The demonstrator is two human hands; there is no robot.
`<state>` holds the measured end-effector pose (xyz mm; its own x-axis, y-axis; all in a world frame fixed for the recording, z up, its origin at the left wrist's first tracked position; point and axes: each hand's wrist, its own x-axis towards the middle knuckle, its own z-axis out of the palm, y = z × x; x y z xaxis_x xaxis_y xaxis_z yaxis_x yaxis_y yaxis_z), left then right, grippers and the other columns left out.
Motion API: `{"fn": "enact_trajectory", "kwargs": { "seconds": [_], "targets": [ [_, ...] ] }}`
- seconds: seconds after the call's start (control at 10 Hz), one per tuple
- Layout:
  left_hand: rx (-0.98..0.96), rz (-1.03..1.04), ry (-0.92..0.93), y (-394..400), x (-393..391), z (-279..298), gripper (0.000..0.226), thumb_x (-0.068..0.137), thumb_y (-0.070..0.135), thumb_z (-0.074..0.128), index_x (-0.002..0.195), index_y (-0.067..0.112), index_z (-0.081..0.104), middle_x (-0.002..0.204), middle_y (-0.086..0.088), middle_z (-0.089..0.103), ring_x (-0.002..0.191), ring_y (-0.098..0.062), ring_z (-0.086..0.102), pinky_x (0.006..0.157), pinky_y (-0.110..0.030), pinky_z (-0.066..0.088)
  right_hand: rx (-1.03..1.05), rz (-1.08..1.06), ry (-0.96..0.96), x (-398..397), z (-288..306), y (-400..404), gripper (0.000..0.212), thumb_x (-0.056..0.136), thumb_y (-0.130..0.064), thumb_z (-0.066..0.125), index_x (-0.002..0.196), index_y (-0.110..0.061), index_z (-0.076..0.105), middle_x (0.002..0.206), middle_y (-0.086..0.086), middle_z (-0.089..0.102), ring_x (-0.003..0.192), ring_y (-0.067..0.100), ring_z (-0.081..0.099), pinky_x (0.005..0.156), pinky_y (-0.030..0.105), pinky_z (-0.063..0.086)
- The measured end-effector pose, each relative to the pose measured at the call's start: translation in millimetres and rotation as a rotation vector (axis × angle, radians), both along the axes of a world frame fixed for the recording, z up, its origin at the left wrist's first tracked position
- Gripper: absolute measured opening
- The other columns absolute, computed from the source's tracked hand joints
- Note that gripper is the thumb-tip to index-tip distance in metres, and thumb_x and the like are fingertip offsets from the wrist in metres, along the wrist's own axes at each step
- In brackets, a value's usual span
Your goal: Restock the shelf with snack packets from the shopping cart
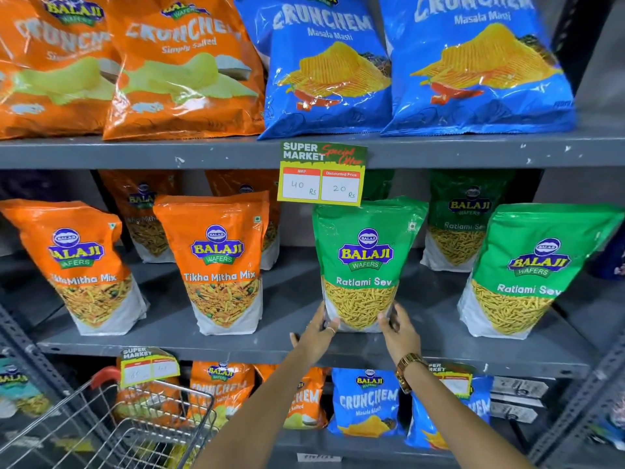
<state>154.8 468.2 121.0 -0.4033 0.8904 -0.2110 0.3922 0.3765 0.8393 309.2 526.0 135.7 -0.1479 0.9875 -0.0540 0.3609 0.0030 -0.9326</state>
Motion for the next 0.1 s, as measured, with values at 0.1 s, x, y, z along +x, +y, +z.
{"fn": "enact_trajectory", "kwargs": {
  "seconds": [0.1],
  "targets": [
    [0.007,-0.032,-0.09,5.1,-7.1,-6.6,0.056,0.089,0.056,0.032,0.139,0.053,0.007,0.154,0.001,0.028,0.146,-0.027,0.015,0.116,-0.055,-0.013,-0.017,-0.001,0.019,2.5,-0.1,0.6,0.05,0.089,-0.029,0.052,0.135,-0.016,0.038,0.131,0.017,0.056,0.119,0.034,0.053,0.1,0.046,0.043]
  ]
}}
